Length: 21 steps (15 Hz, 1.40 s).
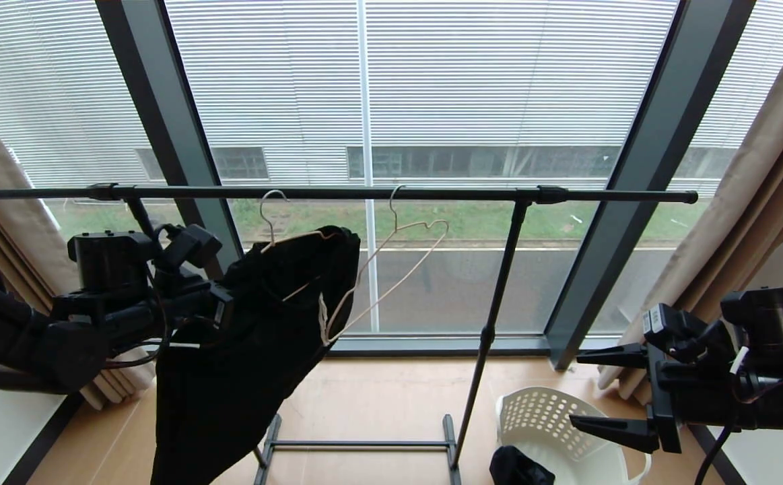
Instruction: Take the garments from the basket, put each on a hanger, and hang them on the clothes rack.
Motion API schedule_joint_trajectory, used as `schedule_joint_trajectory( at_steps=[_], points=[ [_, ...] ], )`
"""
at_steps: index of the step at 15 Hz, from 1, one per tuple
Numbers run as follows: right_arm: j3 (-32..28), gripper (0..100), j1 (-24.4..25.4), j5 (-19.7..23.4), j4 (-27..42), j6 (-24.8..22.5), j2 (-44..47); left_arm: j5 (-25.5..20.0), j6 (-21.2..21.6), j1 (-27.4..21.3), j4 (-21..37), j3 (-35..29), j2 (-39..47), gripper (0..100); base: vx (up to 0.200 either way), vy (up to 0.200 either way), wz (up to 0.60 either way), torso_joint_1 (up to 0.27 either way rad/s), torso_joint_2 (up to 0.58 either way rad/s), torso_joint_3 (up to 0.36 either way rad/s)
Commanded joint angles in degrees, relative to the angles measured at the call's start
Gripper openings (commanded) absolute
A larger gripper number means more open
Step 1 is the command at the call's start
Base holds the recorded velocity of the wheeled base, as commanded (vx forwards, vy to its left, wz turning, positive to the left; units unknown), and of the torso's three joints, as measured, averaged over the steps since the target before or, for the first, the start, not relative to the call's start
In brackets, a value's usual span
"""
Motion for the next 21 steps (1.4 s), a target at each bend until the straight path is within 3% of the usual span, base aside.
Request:
schedule_joint_trajectory(
  at_steps=[1, 2, 4, 15, 21],
  points=[
    [0.02, 100, 0.03, 0.02, -0.01, -0.01, 0.28, -0.04, -0.06, -0.63, -0.25, -0.21, 1.46, 0, 0.000, 0.000, 0.00, 0.000, 0.00, 0.000],
    [0.02, 100, 0.03, -0.07, -0.09, -0.09, 0.81, 0.05, -3.66, -1.95, -6.84, -0.12, 3.83, 0, 0.000, 0.000, 0.00, 0.000, 0.00, 0.000],
    [0.02, 100, 0.03, -0.07, -0.09, -0.09, 0.81, 0.14, -5.68, -2.57, -9.21, -0.38, 5.24, 0, 0.000, 0.000, 0.00, 0.000, 0.00, 0.000],
    [0.20, 100, 0.03, -0.16, -0.09, -0.09, 0.99, 0.31, -10.60, -4.06, -9.30, -8.73, 9.37, 0, 0.000, 0.000, 0.00, 0.000, 0.00, 0.000],
    [0.20, 100, 0.03, -0.16, -0.18, -0.09, 1.87, 1.11, -10.69, -3.89, -9.30, -11.46, 13.15, 0, 0.000, 0.000, 0.00, 0.000, 0.00, 0.000]
  ],
)
